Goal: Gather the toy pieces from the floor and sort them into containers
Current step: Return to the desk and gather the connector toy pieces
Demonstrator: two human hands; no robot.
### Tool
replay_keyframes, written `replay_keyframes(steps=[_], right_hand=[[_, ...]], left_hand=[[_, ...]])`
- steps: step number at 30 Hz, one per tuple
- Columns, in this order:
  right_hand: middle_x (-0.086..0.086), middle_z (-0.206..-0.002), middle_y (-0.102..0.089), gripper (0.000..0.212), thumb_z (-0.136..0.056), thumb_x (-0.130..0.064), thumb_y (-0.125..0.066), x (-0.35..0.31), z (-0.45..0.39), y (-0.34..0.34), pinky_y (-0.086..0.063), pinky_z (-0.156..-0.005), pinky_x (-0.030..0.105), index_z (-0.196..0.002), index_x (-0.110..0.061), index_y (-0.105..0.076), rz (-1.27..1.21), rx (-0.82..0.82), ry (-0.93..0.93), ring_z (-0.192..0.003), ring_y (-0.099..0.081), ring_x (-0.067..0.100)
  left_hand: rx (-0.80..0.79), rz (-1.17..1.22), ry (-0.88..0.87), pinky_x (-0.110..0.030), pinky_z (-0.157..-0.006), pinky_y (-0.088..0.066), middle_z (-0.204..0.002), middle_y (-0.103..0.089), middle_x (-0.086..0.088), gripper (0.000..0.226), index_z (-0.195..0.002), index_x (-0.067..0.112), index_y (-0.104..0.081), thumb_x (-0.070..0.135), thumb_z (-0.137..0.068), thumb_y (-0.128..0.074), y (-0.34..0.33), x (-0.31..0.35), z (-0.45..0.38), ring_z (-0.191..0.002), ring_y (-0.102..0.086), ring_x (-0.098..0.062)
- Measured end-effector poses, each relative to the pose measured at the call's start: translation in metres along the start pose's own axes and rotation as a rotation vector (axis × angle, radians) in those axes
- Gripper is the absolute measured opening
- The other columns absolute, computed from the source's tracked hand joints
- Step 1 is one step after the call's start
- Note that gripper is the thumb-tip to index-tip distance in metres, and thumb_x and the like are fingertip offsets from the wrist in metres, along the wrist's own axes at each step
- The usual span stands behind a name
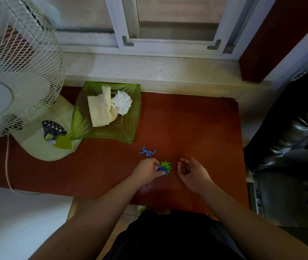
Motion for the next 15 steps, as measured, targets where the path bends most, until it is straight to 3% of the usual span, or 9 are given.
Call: replay_keyframes(steps=[5, 15], right_hand=[[0.016, -0.086, -0.061, 0.045, -0.103, -0.032, -0.038, 0.0, -0.003, 0.0, -0.051, -0.072, 0.032, -0.098, 0.005, -0.063, -0.035, -0.007, 0.002, -0.079, -0.058, 0.022], [0.016, -0.086, -0.06, 0.048, -0.103, -0.035, -0.036, -0.001, -0.001, -0.001, -0.051, -0.072, 0.03, -0.103, 0.005, -0.063, -0.004, -0.008, -0.005, -0.078, -0.057, 0.02]], left_hand=[[0.014, 0.104, 0.062, -0.029, -0.078, -0.046, -0.101, -0.07, -0.009, 0.034, -0.102, 0.007, -0.068, 0.028, -0.077, -0.078, 0.004, -0.012, -0.003, -0.095, -0.064, -0.023], [0.012, 0.142, 0.025, -0.02, -0.07, -0.04, -0.096, -0.067, -0.003, 0.033, -0.103, 0.008, -0.068, 0.027, -0.078, -0.078, 0.004, -0.009, 0.003, -0.089, -0.063, -0.016]])
Point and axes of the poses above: each hand's wrist, its own z-axis away from the middle knuckle, its own y-axis out of the back of the hand, x = y × z, the point moved 10 cm from there along -z, towards the middle knuckle
